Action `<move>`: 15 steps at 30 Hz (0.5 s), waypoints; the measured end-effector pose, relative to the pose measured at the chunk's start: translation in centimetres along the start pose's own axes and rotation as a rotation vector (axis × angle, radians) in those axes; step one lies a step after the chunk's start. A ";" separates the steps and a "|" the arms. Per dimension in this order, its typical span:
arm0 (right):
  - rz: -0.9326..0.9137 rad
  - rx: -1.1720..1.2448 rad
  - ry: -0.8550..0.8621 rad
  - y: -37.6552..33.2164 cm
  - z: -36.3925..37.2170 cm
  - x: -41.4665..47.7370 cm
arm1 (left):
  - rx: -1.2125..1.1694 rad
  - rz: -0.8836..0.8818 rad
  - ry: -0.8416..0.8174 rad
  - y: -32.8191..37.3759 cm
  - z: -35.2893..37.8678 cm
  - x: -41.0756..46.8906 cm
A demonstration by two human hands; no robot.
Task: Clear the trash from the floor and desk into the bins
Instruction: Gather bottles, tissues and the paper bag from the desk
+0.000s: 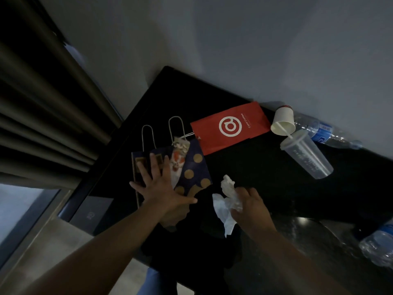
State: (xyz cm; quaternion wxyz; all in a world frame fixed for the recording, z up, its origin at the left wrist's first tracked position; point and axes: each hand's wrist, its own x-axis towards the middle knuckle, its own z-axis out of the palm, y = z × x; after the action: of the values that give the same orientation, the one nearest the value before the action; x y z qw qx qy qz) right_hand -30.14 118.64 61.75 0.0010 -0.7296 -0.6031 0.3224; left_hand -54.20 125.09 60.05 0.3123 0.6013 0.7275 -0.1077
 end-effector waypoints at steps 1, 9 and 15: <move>0.005 0.022 0.004 -0.1 -0.4 0.2 | 0.009 0.002 -0.020 0.0 0.3 -0.1; -0.044 -0.029 0.068 -0.9 -4.3 3.8 | 0.022 -0.050 -0.028 0.3 1.0 1.1; -0.164 -0.160 0.087 -2.6 -8.0 10.6 | 0.024 -0.081 -0.039 0.4 1.4 1.5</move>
State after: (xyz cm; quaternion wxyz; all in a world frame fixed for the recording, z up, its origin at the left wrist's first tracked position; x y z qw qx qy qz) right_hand -27.94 131.83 64.12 -0.0047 -0.6889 -0.6840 0.2399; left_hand -53.52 125.67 58.14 0.3145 0.5731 0.7435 -0.1407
